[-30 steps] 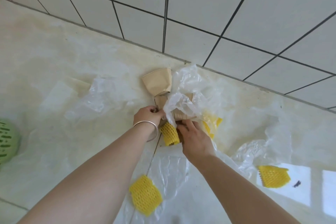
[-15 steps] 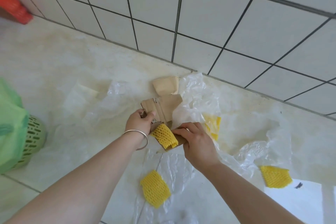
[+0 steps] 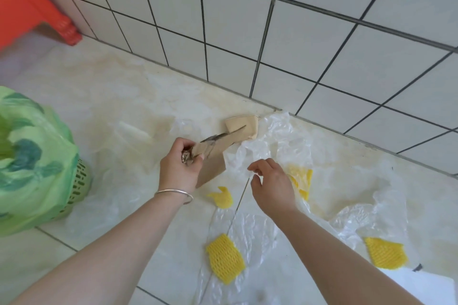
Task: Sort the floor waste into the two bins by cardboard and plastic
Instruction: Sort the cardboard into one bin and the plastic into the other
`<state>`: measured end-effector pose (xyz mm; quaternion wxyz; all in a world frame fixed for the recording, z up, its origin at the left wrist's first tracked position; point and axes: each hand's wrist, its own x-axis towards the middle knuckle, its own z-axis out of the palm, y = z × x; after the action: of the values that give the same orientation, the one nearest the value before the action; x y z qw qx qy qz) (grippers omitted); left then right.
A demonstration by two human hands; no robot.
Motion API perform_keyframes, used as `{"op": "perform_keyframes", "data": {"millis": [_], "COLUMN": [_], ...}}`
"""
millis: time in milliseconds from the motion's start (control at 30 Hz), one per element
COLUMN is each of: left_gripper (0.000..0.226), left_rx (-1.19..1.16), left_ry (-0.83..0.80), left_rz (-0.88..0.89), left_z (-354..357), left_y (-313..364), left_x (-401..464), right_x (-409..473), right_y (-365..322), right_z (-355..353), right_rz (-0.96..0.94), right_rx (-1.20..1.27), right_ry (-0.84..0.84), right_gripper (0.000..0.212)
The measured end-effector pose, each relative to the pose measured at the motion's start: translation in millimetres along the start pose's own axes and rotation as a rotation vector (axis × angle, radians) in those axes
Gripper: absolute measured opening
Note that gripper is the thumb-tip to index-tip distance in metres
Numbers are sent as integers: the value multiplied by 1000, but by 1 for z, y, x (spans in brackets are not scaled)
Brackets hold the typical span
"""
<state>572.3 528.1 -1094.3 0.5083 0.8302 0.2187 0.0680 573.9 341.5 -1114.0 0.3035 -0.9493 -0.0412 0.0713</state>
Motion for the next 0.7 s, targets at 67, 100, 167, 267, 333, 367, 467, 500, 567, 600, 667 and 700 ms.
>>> {"op": "perform_keyframes", "data": {"millis": [67,100,167,267,333,367,467,500,567,600,667,700], "left_gripper": [25,26,26,25,23,22,20,21,24,24,24,25], "left_rx": [12,7,-13,-71,-103,-113,-125,-120,-105,-102,-98,-98], "left_ry": [21,51,135,233,263,270,262,247,216,204,190,187], "left_rz": [81,109,131,80,31,7,-64,-75,-95,-107,-131,-140], "left_z": [-3,-4,-7,-9,-10,-9,-8,-7,-4,-3,1,2], "left_y": [1,2,2,0,-3,-5,-12,-15,-20,-22,-26,-27], "left_x": [0,1,6,17,25,28,35,37,41,43,46,46], "right_x": [9,14,27,53,75,85,114,122,134,138,144,145], "right_y": [-3,-5,-7,-8,-8,-8,-8,-8,-8,-8,-9,-10], "right_z": [2,4,6,8,9,10,13,15,22,25,32,36], "right_rz": [5,8,13,52,93,103,91,86,82,80,86,90], "right_rx": [-10,-26,-64,-84,-98,-123,-276,-325,-395,-417,-438,-449], "right_ry": [-21,-36,-57,-35,-21,-22,-89,-133,-221,-255,-302,-318], "right_gripper": [29,29,30,32,33,34,40,45,56,61,69,71]}}
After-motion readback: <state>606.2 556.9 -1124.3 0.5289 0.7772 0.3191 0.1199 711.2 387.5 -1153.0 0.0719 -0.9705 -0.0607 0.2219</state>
